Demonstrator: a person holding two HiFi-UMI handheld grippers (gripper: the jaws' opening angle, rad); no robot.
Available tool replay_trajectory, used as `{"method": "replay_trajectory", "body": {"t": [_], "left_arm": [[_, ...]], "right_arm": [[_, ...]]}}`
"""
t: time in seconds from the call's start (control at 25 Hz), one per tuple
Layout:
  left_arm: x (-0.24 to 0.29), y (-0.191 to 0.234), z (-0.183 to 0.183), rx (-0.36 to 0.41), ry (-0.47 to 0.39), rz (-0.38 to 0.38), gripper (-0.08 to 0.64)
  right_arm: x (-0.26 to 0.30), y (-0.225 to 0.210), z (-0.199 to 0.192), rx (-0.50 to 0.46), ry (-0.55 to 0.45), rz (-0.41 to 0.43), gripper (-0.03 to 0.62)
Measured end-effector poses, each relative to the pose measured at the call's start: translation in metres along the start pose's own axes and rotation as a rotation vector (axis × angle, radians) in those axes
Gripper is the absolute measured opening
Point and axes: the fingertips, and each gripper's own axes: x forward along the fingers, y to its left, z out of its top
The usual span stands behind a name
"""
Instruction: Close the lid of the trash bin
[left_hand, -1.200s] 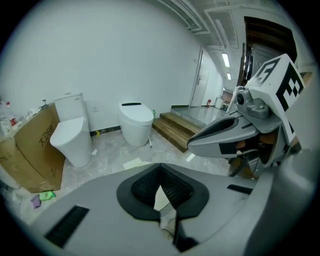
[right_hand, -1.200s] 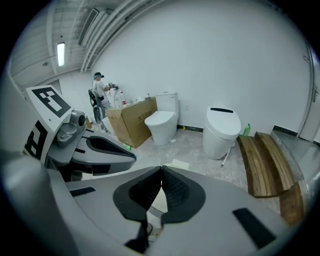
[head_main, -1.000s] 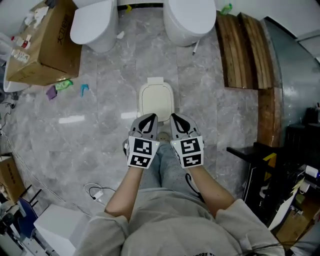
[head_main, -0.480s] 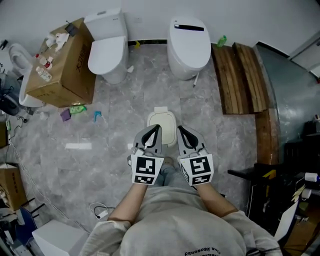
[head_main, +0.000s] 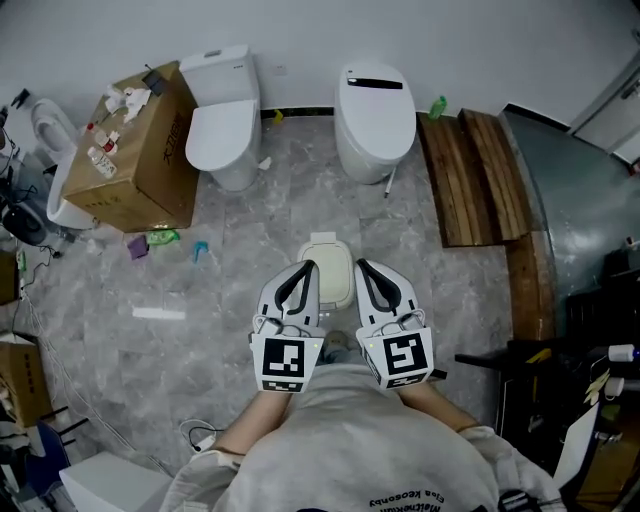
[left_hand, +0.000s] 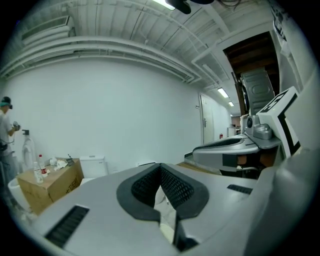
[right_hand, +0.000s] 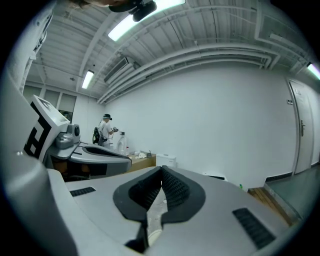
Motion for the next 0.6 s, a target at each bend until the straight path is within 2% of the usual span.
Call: {"method": "replay_trajectory", "body": {"t": [0.24, 0.6], "left_arm": [[-0.015, 0.001, 0.009, -0.016, -0.028, -0.006, 0.019], [-0.012, -0.01, 0.013, 0.014, -0.041, -0.024, 0.019]], "right_arm": [[-0.01, 0.008, 0.009, -0.008, -0.038, -0.011, 0.032], [-0.015, 0.001, 0.021, -0.028, -0.062, -0.022, 0.032]]}}
